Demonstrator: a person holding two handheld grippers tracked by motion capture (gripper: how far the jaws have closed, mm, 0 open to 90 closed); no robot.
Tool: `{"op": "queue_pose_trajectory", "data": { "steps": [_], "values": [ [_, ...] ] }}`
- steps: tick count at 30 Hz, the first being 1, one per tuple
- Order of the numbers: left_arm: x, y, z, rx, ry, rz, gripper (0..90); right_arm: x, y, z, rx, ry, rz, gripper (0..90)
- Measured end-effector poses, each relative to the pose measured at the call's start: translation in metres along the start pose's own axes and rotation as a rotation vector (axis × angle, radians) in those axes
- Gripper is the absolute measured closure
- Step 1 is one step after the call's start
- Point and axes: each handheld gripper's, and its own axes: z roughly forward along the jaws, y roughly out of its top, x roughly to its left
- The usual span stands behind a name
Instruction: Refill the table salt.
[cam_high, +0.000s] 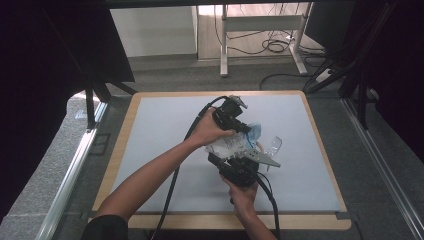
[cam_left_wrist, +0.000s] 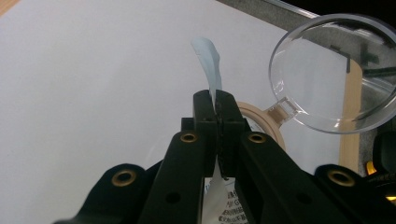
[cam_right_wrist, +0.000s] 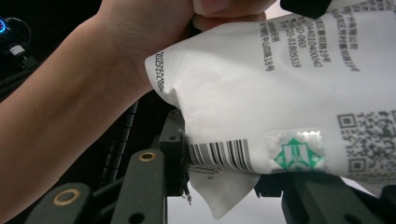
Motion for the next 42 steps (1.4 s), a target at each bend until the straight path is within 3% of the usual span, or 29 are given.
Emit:
{"op": "queue_pose_trajectory", "data": {
  "steps": [42],
  "values": [
    [0.0036,-0.0001,0.0064,0.012,-0.012,-0.006,89.9,-0.0021,-0.0011,0.0004,-0.009,-0.014,0.016,62.9]
  ]
}}
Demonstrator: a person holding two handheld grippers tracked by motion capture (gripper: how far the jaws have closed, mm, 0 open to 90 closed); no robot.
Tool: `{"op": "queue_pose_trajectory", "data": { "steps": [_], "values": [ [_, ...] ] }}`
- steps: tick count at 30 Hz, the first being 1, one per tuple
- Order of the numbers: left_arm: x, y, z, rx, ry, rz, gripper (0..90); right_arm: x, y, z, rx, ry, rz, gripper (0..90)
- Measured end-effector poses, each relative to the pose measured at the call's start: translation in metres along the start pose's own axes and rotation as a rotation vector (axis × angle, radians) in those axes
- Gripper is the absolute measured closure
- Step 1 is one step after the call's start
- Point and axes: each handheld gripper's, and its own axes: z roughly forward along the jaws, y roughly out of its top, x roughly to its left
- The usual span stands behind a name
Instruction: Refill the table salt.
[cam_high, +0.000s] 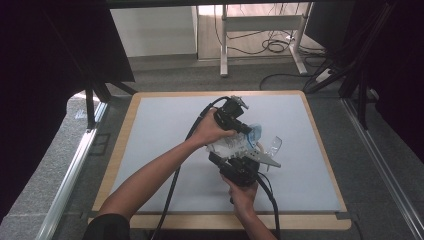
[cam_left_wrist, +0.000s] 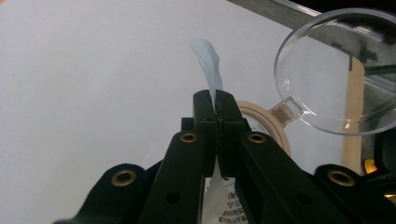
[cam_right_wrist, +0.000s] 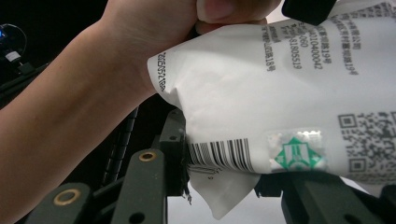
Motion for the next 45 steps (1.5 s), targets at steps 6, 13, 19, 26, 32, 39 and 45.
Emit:
{"op": "queue_pose_trajectory", "data": {
  "steps": [6,13,19,26,32,39,45],
  "values": [
    [0.001,-0.002,-0.001,-0.005,0.000,-0.004,89.9,0.000,-0.002,0.002,-0.004,-0.005,-0.011,62.9],
    [0.003,-0.006,-0.001,-0.007,0.001,-0.008,89.8,0.001,-0.005,0.005,-0.006,-0.008,-0.023,63.0],
    [0.005,-0.008,-0.004,-0.013,0.002,-0.008,89.9,0.003,-0.007,0.007,-0.010,-0.015,-0.033,62.9],
    [0.006,-0.009,-0.005,-0.016,0.006,-0.006,89.8,0.004,-0.009,0.010,-0.027,-0.021,-0.032,63.0],
    [0.006,-0.009,-0.006,-0.017,0.008,-0.007,89.8,0.004,-0.010,0.012,-0.030,-0.024,-0.030,62.9],
    [0.007,-0.010,-0.006,-0.016,0.009,-0.007,89.8,0.004,-0.010,0.012,-0.029,-0.023,-0.036,62.9],
    [0.007,-0.010,-0.006,-0.014,0.011,-0.010,89.8,0.003,-0.010,0.011,-0.024,-0.019,-0.039,62.9]
  ]
}}
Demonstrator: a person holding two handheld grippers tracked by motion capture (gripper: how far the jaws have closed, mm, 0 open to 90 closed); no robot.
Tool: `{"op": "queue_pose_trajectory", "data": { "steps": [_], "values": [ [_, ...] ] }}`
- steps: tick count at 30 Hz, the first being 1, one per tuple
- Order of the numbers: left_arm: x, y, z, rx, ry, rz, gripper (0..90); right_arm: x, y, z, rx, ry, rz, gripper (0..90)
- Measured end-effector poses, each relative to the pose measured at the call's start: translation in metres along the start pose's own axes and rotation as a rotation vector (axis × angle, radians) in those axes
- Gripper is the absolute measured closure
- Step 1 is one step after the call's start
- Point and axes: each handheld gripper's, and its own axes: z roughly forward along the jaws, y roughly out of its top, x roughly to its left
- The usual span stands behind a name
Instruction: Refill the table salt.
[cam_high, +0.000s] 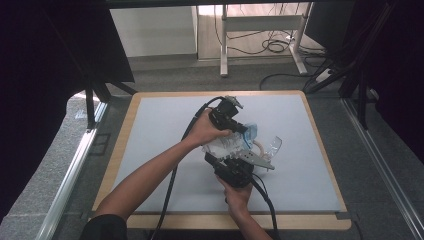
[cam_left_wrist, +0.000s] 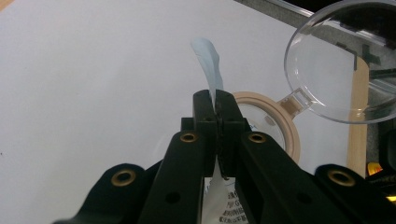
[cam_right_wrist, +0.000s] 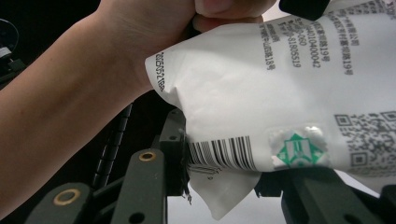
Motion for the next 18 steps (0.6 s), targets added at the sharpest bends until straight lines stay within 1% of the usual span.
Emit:
{"op": "queue_pose_trajectory", "data": {
  "steps": [7,18],
  "values": [
    [0.0001,-0.0001,-0.0001,0.001,0.001,0.000,89.8,-0.0002,0.0002,-0.0001,0.004,0.002,-0.001,62.9],
    [-0.0005,0.0011,0.0001,0.008,0.003,0.004,89.8,0.0007,0.0003,0.0002,-0.004,0.004,0.018,62.9]
  ]
}}
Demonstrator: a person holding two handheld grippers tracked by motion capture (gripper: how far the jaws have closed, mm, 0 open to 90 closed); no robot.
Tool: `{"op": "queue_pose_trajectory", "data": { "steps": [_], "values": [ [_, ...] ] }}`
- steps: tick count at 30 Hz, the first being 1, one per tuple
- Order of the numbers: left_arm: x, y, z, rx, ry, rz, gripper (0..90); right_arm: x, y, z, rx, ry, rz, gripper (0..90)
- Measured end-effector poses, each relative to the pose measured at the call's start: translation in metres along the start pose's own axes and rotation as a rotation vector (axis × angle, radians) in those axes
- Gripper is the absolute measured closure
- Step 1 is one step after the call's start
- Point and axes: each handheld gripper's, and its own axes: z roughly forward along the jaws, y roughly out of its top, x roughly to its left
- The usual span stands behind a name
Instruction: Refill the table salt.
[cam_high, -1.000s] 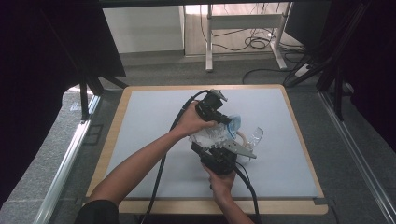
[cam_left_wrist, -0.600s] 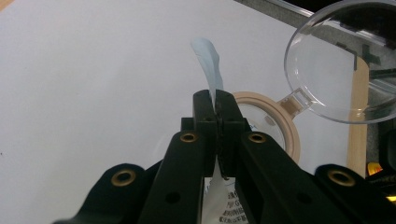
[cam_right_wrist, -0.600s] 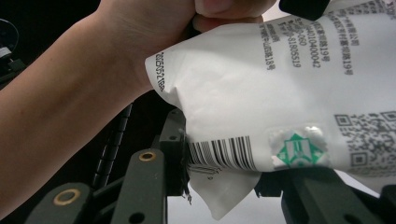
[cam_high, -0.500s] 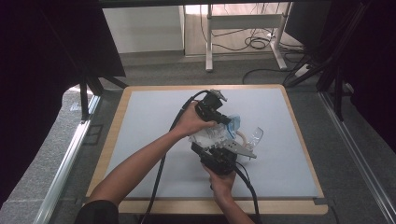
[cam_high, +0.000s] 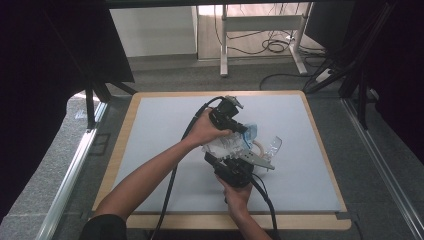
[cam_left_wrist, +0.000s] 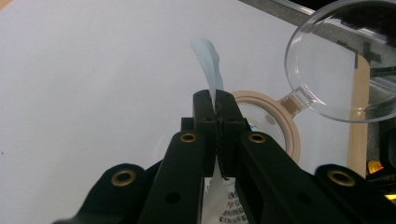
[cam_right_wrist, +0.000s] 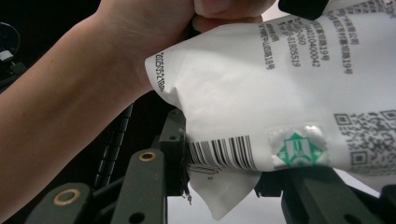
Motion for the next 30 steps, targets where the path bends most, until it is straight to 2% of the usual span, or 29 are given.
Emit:
{"op": "queue_pose_trajectory", "data": {
  "steps": [30],
  "values": [
    [-0.0015,0.0077,0.0042,0.033,0.012,0.015,89.7,-0.0021,0.0013,-0.0007,-0.033,0.004,0.047,63.0]
  ]
}}
